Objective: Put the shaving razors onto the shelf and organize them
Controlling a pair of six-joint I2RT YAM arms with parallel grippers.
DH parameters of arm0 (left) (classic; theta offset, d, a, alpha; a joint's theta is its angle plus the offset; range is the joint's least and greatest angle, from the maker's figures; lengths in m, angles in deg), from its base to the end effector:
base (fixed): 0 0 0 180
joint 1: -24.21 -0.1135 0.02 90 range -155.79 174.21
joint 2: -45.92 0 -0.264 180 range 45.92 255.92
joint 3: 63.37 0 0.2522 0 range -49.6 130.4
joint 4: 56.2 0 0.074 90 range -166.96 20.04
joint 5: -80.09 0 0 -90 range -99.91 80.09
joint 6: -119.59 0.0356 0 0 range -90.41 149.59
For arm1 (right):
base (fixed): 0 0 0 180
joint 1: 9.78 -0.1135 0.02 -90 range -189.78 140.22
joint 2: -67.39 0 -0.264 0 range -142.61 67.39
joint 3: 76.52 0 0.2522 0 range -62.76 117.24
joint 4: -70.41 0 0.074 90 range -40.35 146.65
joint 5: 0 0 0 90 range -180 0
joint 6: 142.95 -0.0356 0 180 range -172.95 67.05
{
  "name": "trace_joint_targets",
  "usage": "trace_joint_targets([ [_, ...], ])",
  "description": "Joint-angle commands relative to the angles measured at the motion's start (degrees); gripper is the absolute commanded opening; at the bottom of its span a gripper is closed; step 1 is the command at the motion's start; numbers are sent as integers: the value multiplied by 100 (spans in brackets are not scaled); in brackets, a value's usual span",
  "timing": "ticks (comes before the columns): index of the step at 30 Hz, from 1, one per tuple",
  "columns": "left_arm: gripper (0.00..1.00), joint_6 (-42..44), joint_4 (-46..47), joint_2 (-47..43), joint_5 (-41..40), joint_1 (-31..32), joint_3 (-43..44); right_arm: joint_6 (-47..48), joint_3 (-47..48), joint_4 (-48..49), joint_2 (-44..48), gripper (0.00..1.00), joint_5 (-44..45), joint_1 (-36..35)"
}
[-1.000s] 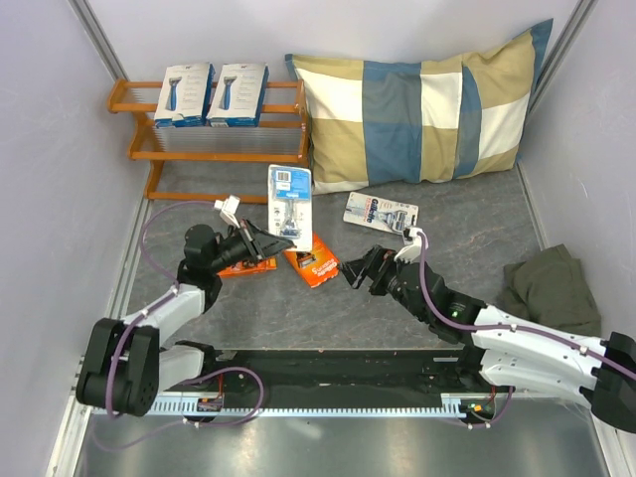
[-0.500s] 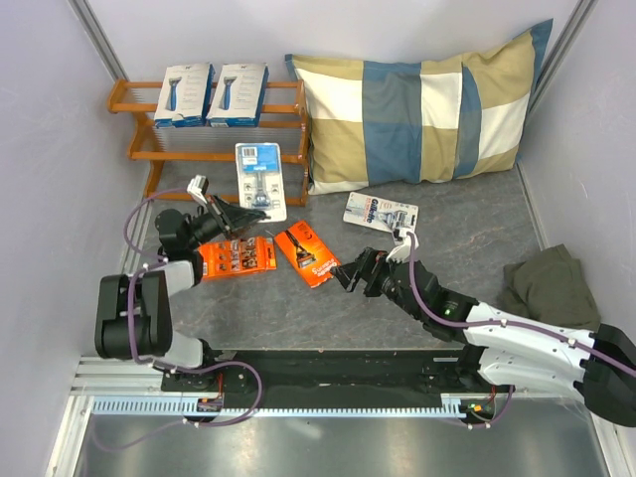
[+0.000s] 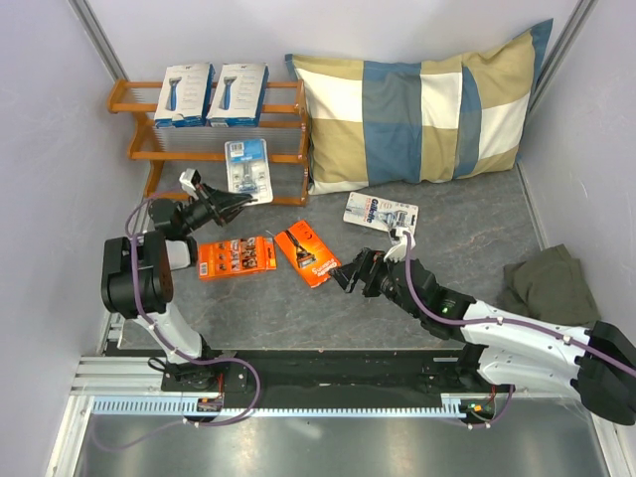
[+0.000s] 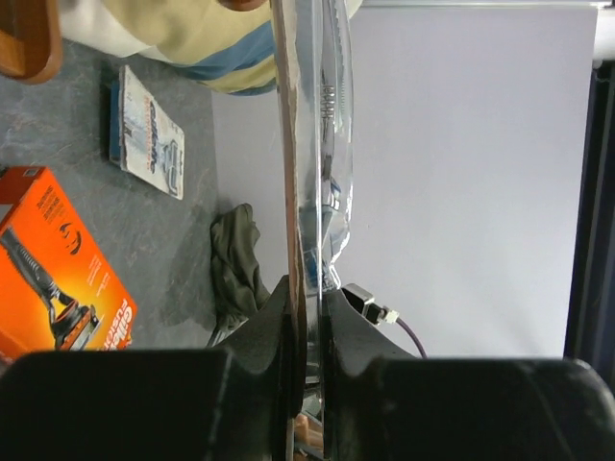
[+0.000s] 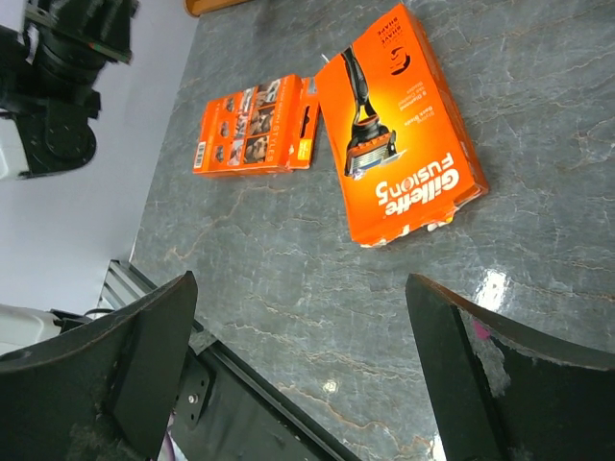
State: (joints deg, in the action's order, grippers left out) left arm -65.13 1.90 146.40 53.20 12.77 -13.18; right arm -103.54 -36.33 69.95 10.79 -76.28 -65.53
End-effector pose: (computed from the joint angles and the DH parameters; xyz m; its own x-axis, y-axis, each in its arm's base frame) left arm 0.3184 0.0320 0.1913 -0.7847 -0.6187 -0.0393 0.0689 -0.0240 -0.9973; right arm 0.1311 0.1775 0.2311 -0.6254 0.4151 -0.6607 -0.3025 0.6516 0.6957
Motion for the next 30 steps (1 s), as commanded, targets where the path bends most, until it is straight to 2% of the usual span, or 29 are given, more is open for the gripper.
trace_joint_targets([
  [1,2,207,95,-231,193,2,558,102,28,261,-114,98,-141,46],
  [6,2,1130,-1522,-337,210,19,1076,111,37,349,-238,98,-264,73],
  [22,2,1359,-2043,691,202,494,2105,181,125,375,-378,98,-528,160],
  [30,3,1746,-3009,1034,-88,863,2808,234,116,287,-334,98,-581,204],
])
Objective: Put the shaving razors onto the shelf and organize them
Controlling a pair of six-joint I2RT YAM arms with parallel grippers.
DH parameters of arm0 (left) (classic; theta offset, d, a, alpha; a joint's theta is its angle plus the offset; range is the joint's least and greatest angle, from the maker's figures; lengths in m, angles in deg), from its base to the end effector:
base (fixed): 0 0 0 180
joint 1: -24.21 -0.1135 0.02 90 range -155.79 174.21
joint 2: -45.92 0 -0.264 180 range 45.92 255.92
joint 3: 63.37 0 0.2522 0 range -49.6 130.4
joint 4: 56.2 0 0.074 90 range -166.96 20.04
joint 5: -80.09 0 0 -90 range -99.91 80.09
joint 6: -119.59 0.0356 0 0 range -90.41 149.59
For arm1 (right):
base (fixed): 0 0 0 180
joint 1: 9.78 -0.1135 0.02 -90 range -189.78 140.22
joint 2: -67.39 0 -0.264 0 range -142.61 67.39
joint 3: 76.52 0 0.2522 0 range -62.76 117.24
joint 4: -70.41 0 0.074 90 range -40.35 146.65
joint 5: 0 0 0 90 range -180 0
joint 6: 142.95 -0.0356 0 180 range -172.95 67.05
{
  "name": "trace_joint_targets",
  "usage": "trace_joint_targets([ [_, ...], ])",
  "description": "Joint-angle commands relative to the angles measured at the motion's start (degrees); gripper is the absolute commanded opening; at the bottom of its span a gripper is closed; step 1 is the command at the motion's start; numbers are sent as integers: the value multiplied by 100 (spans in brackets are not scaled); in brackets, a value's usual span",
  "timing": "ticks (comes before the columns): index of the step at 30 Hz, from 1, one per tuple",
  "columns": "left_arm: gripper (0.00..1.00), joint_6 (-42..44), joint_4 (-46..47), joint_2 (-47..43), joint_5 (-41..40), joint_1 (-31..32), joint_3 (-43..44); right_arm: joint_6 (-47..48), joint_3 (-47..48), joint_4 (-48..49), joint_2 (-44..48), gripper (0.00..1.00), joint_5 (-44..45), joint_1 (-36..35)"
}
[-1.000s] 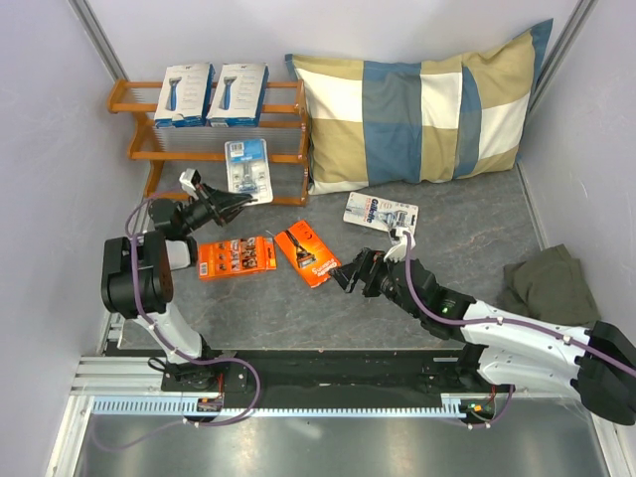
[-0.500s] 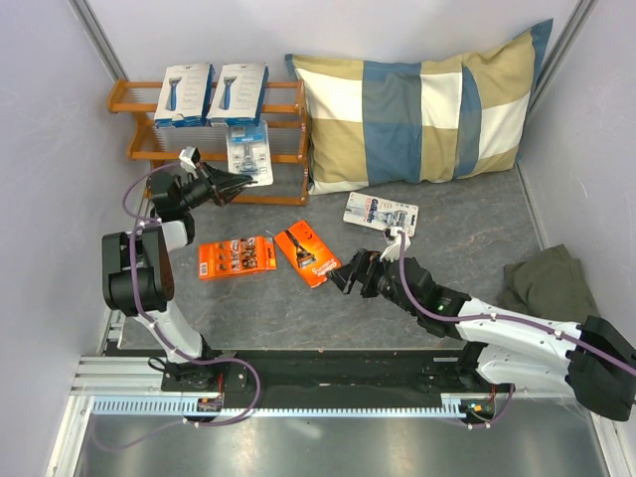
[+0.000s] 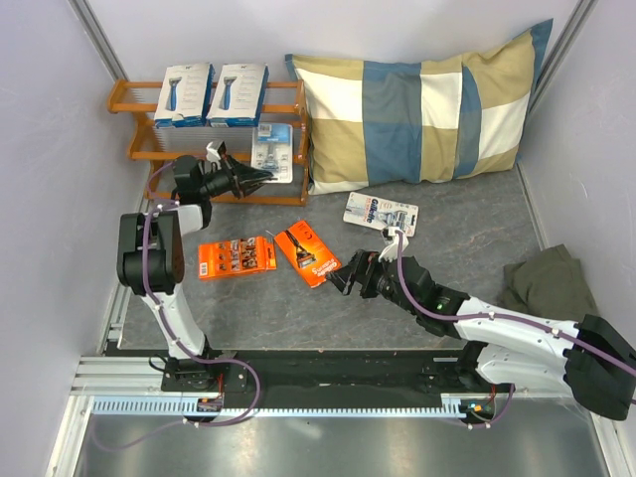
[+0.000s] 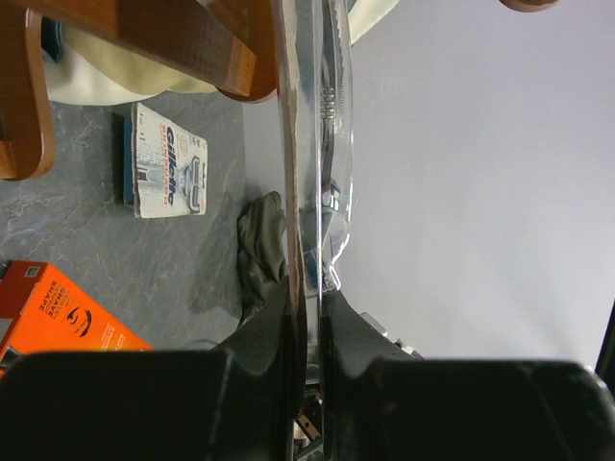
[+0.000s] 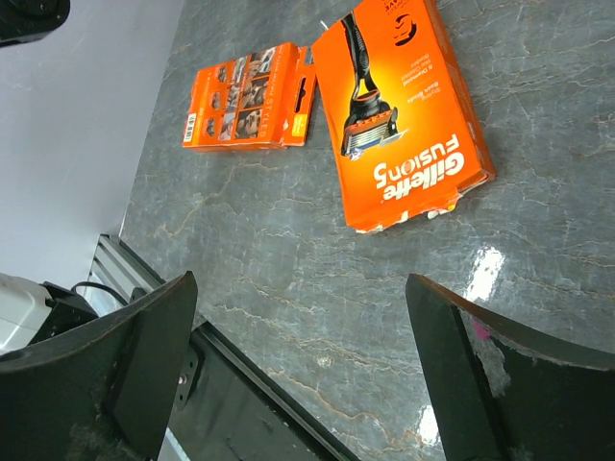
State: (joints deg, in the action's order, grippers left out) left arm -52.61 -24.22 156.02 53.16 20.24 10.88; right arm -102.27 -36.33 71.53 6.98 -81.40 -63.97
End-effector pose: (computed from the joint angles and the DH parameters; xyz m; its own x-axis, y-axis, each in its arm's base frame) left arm 0.4063 -0.0036 0.2076 -0.8573 -0.5093 -0.0758 0.0495 0.0650 -0.9967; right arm 0.1386 0.1830 0.2202 -0.6702 0.3527 -0.6531 -0.3236 0.6530 0.6847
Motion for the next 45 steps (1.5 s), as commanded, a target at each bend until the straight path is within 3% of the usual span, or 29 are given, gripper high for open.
trace_joint_targets([
  [1,6,537,-442,151,-110,133,446,107,116,121,46,98,-86,49],
  [8,15,538,-495,459,-251,177,604,116,64,121,64,98,-139,84],
  [18,44,511,-504,609,-260,186,833,89,-33,147,108,98,-148,102],
  [26,48,669,-566,363,-260,186,552,37,-77,226,81,98,-166,111],
  [34,38,819,-356,73,-304,177,60,-7,-121,314,37,98,-218,111],
  [37,26,766,-214,64,-295,186,-28,-16,-139,341,37,98,-218,111],
  [41,3,635,-39,142,-286,186,7,-34,-156,350,20,98,-218,111],
  [45,2,494,164,248,-295,186,173,-43,-174,350,28,98,-219,111],
])
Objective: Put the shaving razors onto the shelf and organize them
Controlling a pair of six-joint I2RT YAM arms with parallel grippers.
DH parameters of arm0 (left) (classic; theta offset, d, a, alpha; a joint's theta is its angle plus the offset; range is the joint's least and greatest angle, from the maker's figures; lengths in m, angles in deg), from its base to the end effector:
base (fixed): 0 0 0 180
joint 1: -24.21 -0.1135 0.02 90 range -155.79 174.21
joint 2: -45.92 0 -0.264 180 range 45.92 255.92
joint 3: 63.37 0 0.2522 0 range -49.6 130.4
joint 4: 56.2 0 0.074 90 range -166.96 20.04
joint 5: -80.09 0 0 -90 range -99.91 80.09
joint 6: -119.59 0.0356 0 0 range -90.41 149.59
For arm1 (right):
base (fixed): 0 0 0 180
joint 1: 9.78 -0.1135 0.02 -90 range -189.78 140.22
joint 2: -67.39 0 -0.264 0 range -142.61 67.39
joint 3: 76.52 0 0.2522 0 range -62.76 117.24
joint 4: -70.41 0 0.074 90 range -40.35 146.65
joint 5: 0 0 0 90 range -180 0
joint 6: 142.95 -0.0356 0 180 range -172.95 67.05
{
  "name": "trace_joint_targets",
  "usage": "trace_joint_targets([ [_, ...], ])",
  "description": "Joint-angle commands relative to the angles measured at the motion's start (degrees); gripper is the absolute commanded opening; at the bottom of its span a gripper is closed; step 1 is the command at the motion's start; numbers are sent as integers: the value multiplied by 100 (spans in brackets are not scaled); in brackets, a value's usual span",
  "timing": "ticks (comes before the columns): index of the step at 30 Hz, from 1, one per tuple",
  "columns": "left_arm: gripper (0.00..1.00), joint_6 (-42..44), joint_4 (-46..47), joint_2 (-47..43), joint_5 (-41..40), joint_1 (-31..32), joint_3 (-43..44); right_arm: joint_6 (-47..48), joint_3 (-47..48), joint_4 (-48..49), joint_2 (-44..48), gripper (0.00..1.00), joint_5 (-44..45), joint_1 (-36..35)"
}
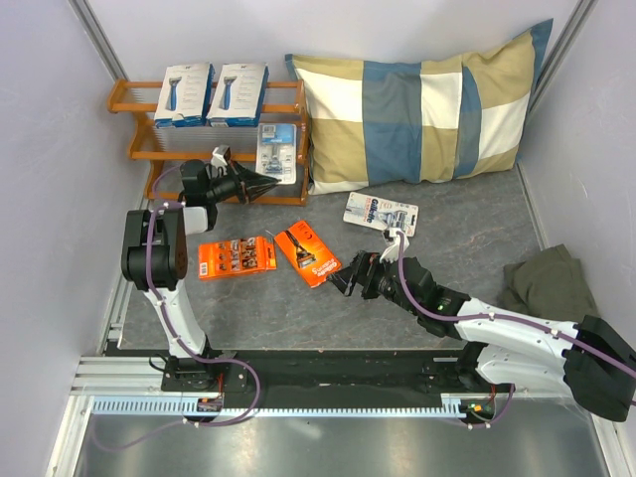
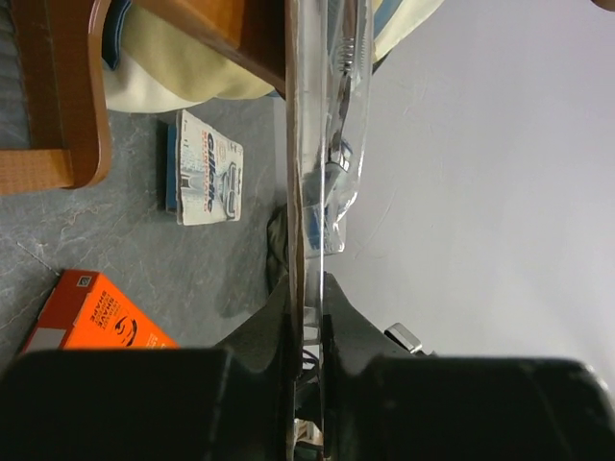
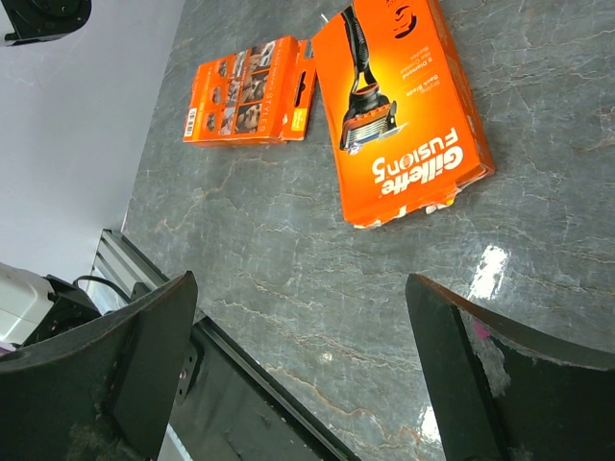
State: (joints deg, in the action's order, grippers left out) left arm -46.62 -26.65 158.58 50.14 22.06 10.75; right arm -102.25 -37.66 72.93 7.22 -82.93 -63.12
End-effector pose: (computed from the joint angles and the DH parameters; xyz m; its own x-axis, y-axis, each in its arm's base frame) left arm 0.4105 -0.0155 0.1856 -0.8496 -0.5171 -0.1039 0.0477 0.1209 -0.9915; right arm 0.1391 0.1796 0.2157 -0.6762 0.3516 -0.6474 -0.3280 0.6432 0.6919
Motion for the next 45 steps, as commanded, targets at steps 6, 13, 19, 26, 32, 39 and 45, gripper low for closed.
trace_joint_targets([
  [6,2,-79,362,203,164,-4,581,-36,-67,201,31,98,-39,26],
  [13,2,-105,292,493,288,-5,1021,-18,-76,192,22,98,-39,26],
  [19,2,-281,301,748,507,-5,1478,-10,-84,183,13,98,-30,34],
  [26,5,-404,266,942,762,-13,1786,-1,-67,148,4,98,-48,43],
  [32,15,-413,116,1047,833,-22,1857,-1,-49,148,-40,98,-83,52],
  [39,40,-272,-33,933,772,-57,1787,-1,-41,148,-40,98,-92,43],
  [45,58,281,-542,591,605,-75,1558,-18,-49,166,-40,98,-109,52],
])
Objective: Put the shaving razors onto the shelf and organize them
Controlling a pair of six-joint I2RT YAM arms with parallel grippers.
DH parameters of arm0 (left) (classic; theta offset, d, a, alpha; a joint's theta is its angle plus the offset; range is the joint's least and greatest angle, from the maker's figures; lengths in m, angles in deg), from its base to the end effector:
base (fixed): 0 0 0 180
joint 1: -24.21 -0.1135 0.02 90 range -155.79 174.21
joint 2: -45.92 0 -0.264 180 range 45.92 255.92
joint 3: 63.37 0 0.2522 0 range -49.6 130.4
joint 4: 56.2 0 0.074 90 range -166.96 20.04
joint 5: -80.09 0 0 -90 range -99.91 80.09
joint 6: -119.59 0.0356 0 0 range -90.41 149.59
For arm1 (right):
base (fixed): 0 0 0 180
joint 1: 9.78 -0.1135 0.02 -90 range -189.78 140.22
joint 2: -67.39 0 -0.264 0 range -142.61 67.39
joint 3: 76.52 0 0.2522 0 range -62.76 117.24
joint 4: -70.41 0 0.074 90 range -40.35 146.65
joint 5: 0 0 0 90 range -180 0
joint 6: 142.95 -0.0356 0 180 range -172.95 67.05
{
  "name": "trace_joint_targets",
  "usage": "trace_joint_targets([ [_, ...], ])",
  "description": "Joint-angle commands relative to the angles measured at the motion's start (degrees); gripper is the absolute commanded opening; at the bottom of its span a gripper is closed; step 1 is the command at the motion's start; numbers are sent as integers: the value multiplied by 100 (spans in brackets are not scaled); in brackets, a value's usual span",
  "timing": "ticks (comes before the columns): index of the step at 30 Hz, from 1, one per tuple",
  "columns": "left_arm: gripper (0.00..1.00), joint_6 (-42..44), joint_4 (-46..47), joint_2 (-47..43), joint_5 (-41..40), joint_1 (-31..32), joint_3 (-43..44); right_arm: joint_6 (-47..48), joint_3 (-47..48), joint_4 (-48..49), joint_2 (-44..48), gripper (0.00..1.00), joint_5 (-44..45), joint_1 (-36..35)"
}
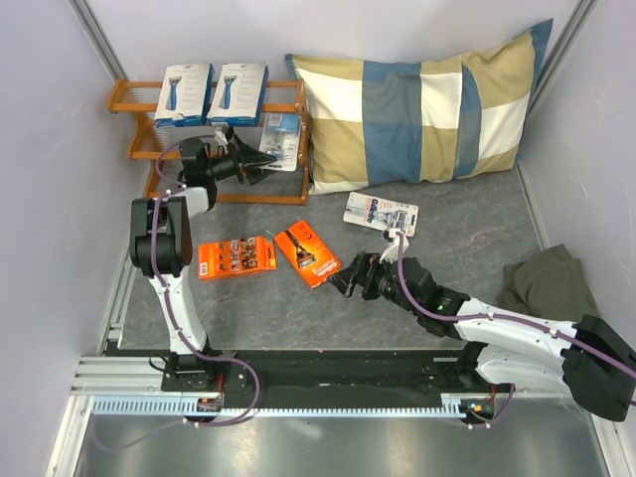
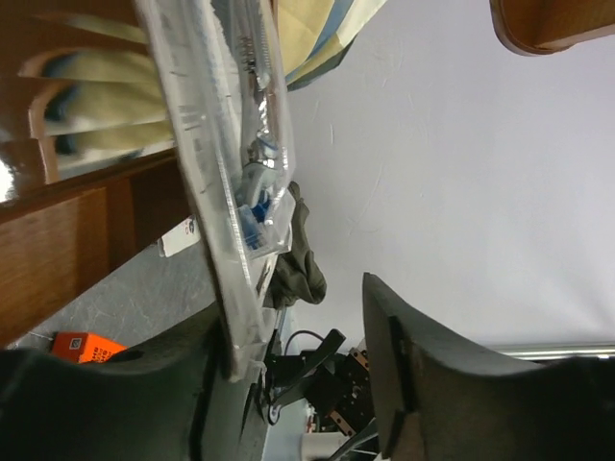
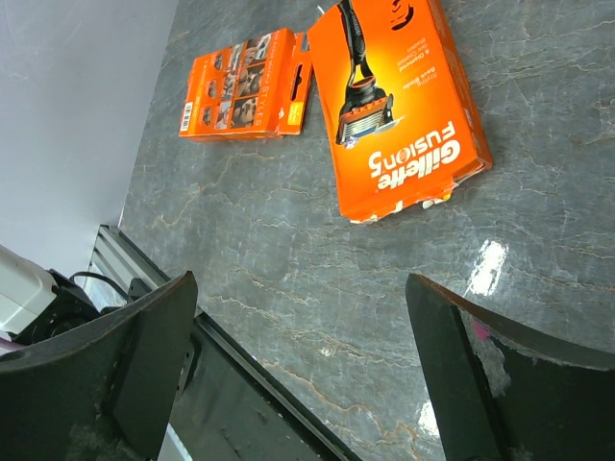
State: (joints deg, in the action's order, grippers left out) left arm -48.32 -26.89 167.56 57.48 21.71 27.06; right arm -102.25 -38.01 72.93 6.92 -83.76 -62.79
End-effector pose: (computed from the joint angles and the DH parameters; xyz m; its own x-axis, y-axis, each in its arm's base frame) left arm 0.4628 -0.0127 0.2047 -0.8919 -0.4152 -0.1794 0.1572 0.0875 -0.9837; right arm 0.1396 0.1789 0.2125 -0.6858 0.3422 -0.6423 -0.3257 0.6450 0.6913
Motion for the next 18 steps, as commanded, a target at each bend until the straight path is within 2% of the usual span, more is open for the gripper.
trace_joint_targets([
  [1,62,643,-684,-369,-156,-31,-116,-18,-14,174,-35,98,-18,19],
  [5,71,1067,-1132,-606,-288,-40,-292,-36,-41,227,-53,98,-53,28],
  [13,85,1252,-1204,-730,-376,-40,-503,-71,-85,289,-62,98,-70,28],
  [18,87,1322,-1222,-818,-455,-40,-617,-80,-120,306,-44,98,-70,28],
])
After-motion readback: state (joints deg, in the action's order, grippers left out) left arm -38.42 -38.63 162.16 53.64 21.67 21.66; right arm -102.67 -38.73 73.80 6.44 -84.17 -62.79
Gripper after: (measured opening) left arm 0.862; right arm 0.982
